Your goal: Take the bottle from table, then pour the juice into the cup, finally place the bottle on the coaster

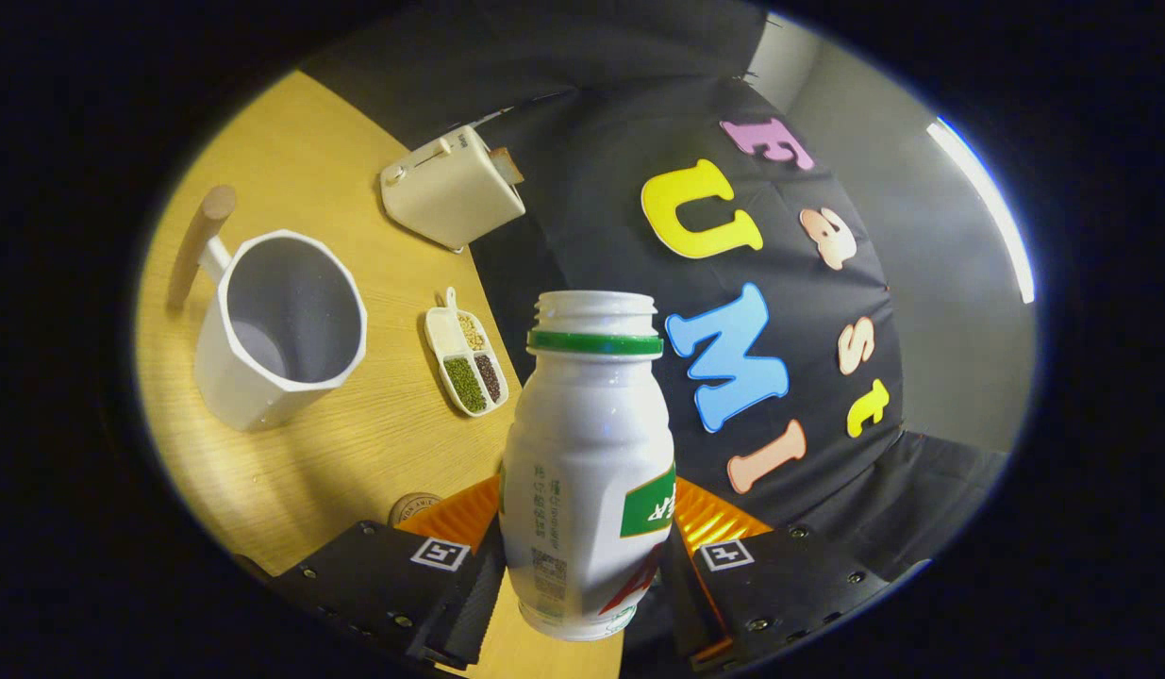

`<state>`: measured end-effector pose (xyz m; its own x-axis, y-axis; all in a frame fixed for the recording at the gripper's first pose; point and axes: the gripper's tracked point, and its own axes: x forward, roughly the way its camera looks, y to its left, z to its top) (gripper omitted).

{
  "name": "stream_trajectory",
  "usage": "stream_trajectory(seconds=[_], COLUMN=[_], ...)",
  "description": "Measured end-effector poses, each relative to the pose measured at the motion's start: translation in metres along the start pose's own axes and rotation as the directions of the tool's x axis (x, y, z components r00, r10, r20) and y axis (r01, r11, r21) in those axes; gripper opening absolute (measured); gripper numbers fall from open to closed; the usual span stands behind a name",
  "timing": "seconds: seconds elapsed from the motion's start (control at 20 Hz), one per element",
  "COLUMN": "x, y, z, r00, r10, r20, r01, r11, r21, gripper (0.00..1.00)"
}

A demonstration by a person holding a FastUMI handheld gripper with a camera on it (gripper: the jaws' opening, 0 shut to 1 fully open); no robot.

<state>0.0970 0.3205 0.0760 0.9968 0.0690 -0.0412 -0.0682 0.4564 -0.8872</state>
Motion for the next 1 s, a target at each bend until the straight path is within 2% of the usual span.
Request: stream_trajectory(seconds=[0.15, 0.45, 0.7, 0.95, 1.0], x=[0.004, 0.01, 0.024, 0.034, 0.036], y=[0.001, 0.004, 0.006, 0.013, 0.013], z=[-0.007, -0.026, -0.034, -0.038, -0.038], r00=[1.0, 0.996, 0.994, 0.99, 0.99], r10=[0.026, 0.087, 0.105, 0.133, 0.134], r20=[0.001, -0.005, 0.017, 0.046, 0.051], r01=[-0.026, -0.076, -0.091, -0.121, -0.124], r11=[0.984, 0.901, 0.761, 0.635, 0.619], r21=[0.178, 0.427, 0.642, 0.763, 0.775], gripper=[0.74, 0.74, 0.74, 0.74, 0.74])
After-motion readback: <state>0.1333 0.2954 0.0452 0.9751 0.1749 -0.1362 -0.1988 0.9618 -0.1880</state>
